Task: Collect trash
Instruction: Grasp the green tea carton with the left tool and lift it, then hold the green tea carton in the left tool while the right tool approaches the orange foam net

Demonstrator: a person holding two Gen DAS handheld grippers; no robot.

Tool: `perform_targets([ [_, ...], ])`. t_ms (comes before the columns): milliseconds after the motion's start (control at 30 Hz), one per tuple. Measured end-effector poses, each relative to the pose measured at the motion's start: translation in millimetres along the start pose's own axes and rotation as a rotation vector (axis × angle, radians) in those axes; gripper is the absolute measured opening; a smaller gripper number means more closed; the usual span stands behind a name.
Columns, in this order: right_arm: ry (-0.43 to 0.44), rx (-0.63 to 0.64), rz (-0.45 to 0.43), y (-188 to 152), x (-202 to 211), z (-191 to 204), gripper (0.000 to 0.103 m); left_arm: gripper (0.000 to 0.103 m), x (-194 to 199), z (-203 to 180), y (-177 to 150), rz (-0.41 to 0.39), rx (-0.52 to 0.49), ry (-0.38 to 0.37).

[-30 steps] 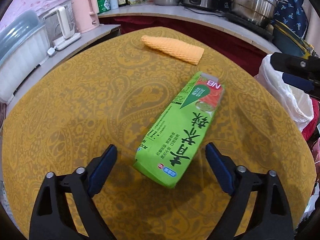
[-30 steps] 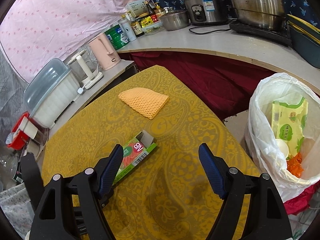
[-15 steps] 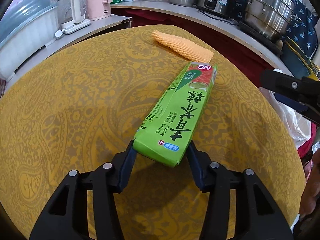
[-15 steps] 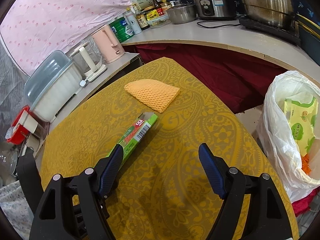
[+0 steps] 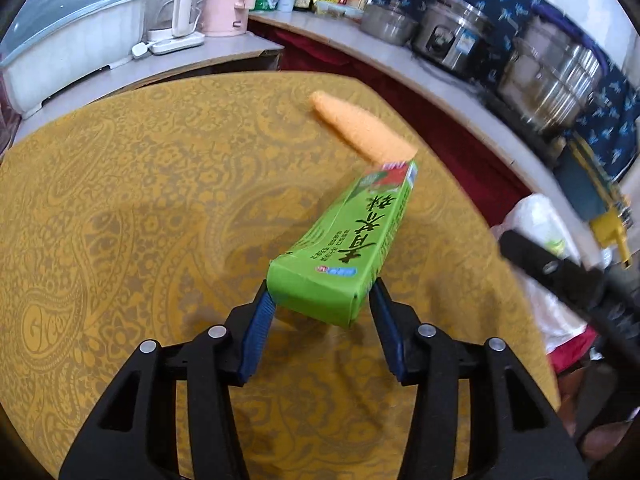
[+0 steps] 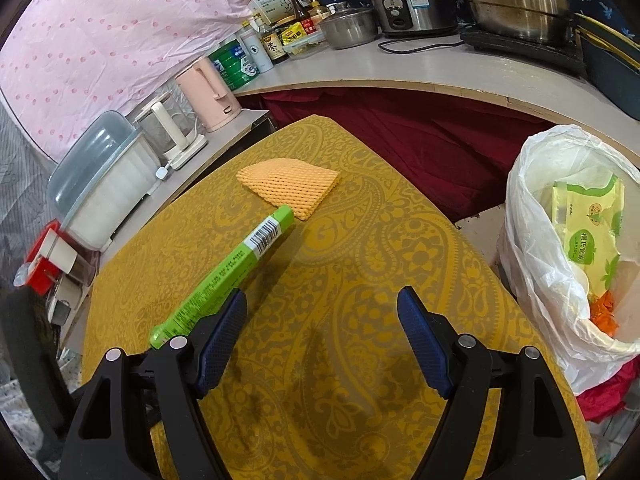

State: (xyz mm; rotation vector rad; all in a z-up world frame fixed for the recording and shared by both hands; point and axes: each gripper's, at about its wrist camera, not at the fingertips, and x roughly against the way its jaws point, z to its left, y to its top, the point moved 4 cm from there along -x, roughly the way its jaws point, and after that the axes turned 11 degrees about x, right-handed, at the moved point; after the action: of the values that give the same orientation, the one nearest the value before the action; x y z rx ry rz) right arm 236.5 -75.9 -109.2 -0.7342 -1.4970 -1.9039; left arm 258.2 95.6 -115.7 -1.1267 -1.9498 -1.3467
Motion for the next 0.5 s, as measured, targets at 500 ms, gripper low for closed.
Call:
perform_targets([
  [500,0.007,-0.028,-0.022,-4.0,18.5,-13.9,0.075,0.069,31.5,-5.0,-46.4,0.053,0.031,-0.01],
])
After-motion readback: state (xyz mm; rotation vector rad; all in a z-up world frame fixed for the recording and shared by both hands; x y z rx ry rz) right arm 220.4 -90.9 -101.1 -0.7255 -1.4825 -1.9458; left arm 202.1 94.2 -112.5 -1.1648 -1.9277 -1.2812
